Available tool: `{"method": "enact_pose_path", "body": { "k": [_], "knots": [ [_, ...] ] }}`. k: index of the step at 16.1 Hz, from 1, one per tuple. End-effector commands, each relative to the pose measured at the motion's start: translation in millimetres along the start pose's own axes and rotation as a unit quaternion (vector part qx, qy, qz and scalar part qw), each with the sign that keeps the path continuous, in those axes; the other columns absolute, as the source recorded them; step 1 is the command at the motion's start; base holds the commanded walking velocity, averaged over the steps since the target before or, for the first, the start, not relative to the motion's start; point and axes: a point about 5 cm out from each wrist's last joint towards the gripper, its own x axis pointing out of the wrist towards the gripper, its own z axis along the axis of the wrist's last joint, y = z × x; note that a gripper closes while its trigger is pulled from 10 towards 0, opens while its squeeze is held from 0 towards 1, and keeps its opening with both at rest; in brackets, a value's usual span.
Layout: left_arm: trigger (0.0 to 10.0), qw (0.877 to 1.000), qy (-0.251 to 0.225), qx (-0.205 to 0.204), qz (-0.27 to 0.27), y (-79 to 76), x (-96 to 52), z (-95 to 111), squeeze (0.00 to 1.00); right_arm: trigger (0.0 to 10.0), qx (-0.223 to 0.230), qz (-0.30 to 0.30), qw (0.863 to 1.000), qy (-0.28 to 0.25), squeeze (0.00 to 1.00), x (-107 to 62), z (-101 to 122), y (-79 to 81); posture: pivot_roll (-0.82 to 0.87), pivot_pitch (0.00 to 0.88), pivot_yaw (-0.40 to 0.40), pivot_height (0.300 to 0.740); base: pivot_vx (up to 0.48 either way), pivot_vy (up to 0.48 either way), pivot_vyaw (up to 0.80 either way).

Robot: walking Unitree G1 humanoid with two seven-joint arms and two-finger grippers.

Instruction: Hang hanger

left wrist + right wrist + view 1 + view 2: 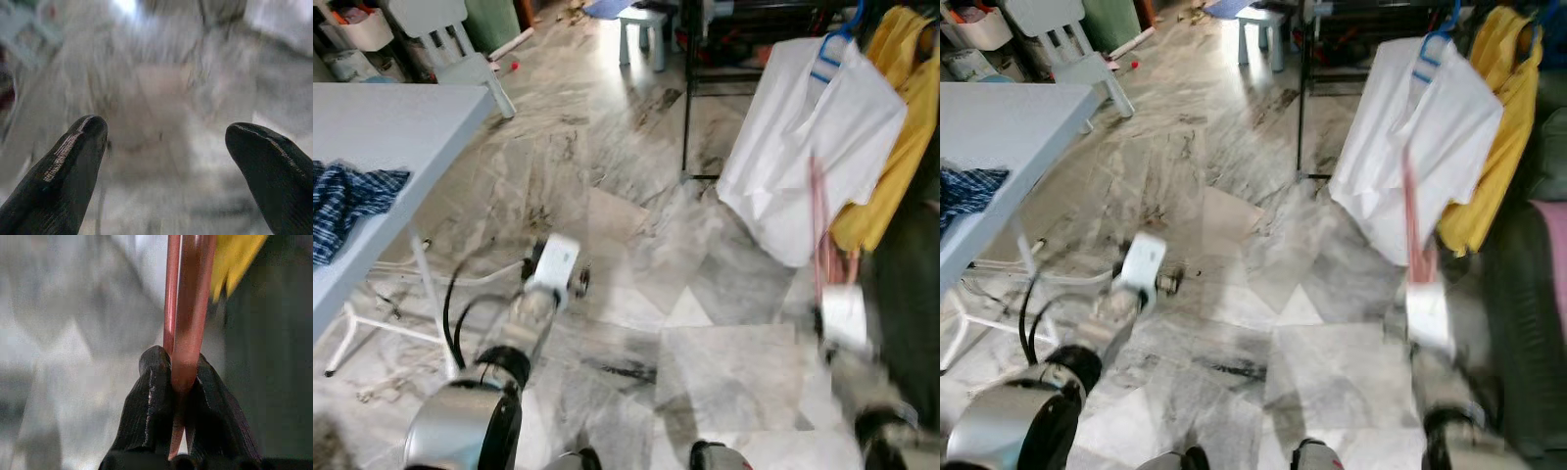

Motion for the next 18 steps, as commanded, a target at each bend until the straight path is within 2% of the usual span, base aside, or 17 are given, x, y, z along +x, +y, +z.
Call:
{"method": "enact_pose_path", "body": {
  "k": [1,2,4,5,8,10,11,12,13,15,17,18],
  "knots": [
    [10.0,1.000,-0.018,0.014,0.014,3.3,-0.7,2,0.00,10.0,-0.010,0.036,0.999,-0.036,0.00,2.6,16,10.4,-0.22,0.113,0.068,0.740,0.000,0.000,0.00],
    [10.0,0.999,-0.043,-0.003,0.028,9.7,-1.2,8,0.00,10.0,-0.005,0.056,0.996,-0.071,0.00,4.3,34,12.1,-0.22,0.095,0.054,0.740,0.000,0.000,0.00],
    [10.0,0.995,-0.081,-0.042,0.047,19.3,-5.6,10,0.00,10.0,0.008,0.084,0.991,-0.103,0.00,3.4,47,13.8,-0.20,0.068,0.045,0.740,0.000,0.000,0.00],
    [10.0,0.991,-0.108,-0.070,0.047,23.0,-12.1,6,0.00,10.0,0.027,0.093,0.989,-0.112,0.00,0.3,47,13.1,-0.19,0.052,0.047,0.740,0.000,0.000,0.00],
    [10.0,0.982,-0.149,-0.116,0.009,18.6,-32.5,-1,0.00,10.0,0.028,0.112,0.986,-0.123,0.00,-14.7,33,12.6,-0.16,0.022,0.062,0.740,0.000,0.000,0.00],
    [10.0,0.981,-0.178,-0.072,0.001,17.9,-56.0,-5,0.00,10.0,0.025,0.117,0.986,-0.117,0.00,-29.2,15,9.6,-0.13,0.005,0.062,0.740,0.000,0.000,0.00],
    [10.0,0.981,-0.182,-0.068,0.007,18.6,-66.9,-8,0.00,10.0,0.039,0.108,0.986,-0.118,0.00,-34.6,9,5.2,-0.12,0.002,0.055,0.740,0.000,0.000,0.00],
    [10.0,0.983,-0.167,-0.070,0.027,21.8,-83.6,-25,0.00,10.0,0.061,0.101,0.986,-0.118,0.00,-40.4,5,2.8,-0.09,0.000,0.028,0.740,0.000,0.000,0.00],
    [10.0,0.985,-0.145,-0.080,0.049,24.6,-92.3,-38,0.00,10.0,0.075,0.101,0.985,-0.119,0.00,-41.6,8,4.9,-0.07,0.003,-0.002,0.740,0.000,0.000,0.00],
    [10.0,0.985,-0.133,-0.094,0.063,24.9,-96.1,-39,0.00,10.0,0.053,0.119,0.985,-0.114,0.00,-40.7,17,16.1,-0.04,0.002,-0.045,0.740,0.000,0.000,0.00],
    [10.0,0.984,-0.145,-0.082,0.056,26.4,-96.2,-26,0.00,10.0,0.054,0.127,0.984,-0.110,0.00,-39.6,25,29.2,0.00,0.012,-0.079,0.740,0.000,0.000,0.00],
    [10.0,0.982,-0.151,-0.079,0.075,36.6,-96.1,-18,0.00,10.0,0.064,0.152,0.981,-0.103,0.00,-38.8,27,46.8,0.03,0.012,-0.079,0.740,0.000,0.000,0.00]
  ]
}}
